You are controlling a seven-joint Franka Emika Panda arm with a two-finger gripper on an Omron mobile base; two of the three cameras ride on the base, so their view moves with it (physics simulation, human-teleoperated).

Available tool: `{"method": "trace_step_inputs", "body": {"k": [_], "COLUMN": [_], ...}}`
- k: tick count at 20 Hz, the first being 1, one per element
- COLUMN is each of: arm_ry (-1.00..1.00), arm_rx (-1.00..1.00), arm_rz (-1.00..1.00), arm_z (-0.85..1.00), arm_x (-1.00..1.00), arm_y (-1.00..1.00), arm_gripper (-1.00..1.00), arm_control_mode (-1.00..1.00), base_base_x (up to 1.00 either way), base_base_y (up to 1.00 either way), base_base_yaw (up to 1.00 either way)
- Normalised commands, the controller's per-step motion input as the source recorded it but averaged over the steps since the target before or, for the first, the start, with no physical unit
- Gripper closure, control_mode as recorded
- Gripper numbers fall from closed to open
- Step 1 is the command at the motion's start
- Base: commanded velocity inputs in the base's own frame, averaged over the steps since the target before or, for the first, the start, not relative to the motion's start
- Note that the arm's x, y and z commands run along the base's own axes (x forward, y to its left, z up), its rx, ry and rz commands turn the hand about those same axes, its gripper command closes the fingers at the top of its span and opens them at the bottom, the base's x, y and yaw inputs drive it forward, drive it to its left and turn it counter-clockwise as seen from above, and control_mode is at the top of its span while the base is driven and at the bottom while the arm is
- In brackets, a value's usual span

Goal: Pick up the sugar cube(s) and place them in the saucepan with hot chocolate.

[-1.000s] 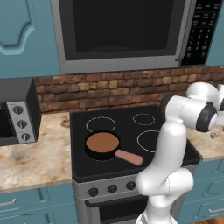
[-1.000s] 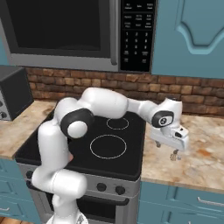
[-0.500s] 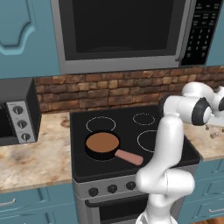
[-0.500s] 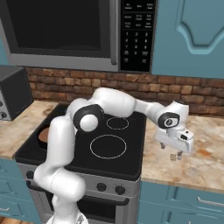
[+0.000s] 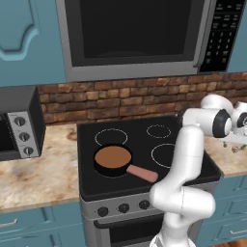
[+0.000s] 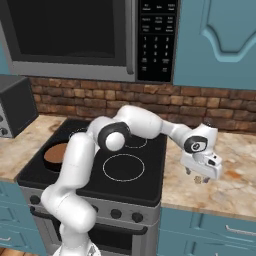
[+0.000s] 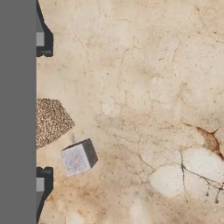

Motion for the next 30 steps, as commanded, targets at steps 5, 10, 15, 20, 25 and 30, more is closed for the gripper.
{"method": "trace_step_inputs", "body": {"k": [5, 10, 15, 20, 25, 30], "arm_ry": [0.0, 0.05, 0.08, 0.04, 0.0, 0.0], "arm_rx": [0.0, 0.0, 0.0, 0.0, 0.0, 0.0], "arm_rz": [0.0, 0.0, -0.03, -0.04, -0.04, -0.01], "arm_z": [-0.36, -0.22, -0.18, -0.12, -0.09, 0.0], "arm_x": [0.19, 0.01, -0.13, -0.36, -0.44, -0.04], "arm_y": [-0.04, -0.05, 0.0, 0.0, 0.0, 0.03], "arm_gripper": [-1.0, -1.0, -1.0, -1.0, -1.0, -1.0], "arm_control_mode": [-1.0, -1.0, -1.0, -1.0, -1.0, -1.0], "base_base_x": [0.0, 0.0, 0.0, 0.0, 0.0, 0.0], "base_base_y": [0.0, 0.0, 0.0, 0.0, 0.0, 0.0], "base_base_yaw": [0.0, 0.0, 0.0, 0.0, 0.0, 0.0]}}
